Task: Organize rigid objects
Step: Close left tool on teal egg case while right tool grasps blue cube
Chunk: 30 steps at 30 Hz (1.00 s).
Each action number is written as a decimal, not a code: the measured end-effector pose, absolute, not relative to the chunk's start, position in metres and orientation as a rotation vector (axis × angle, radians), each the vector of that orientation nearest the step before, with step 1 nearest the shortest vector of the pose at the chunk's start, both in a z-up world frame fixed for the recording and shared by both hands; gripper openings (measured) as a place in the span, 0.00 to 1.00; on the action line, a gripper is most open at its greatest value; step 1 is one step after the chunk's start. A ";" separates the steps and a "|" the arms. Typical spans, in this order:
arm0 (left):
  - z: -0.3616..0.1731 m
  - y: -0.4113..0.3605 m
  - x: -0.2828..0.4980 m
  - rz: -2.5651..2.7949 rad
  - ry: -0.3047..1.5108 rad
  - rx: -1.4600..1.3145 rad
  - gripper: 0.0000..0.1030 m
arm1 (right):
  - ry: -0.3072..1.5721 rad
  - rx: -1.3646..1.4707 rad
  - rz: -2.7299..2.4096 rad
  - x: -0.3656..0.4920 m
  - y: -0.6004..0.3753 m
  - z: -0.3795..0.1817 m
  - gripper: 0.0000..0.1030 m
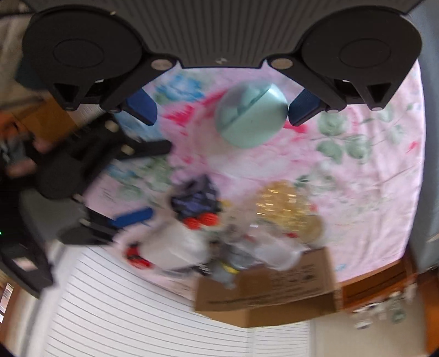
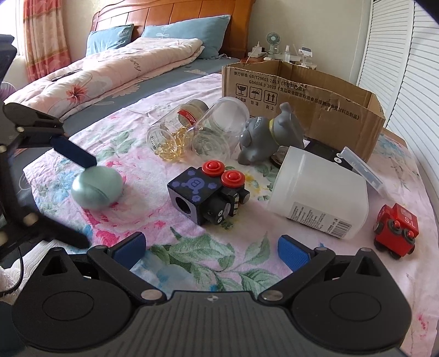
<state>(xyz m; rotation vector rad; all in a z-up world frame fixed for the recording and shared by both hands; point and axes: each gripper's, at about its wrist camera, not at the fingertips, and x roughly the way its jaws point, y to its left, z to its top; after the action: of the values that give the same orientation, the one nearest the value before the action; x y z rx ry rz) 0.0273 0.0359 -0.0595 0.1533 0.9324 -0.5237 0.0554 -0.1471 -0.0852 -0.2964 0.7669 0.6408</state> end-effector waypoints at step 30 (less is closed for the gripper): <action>-0.063 0.057 0.045 -0.606 0.935 0.280 0.52 | 0.807 -0.427 0.683 0.057 -0.130 -0.062 1.00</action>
<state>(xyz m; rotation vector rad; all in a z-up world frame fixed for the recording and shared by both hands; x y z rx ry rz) 0.0447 0.0571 -0.0633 0.2797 0.9345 -0.6065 0.0570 -0.1301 -0.0621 -0.4272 0.8074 0.6830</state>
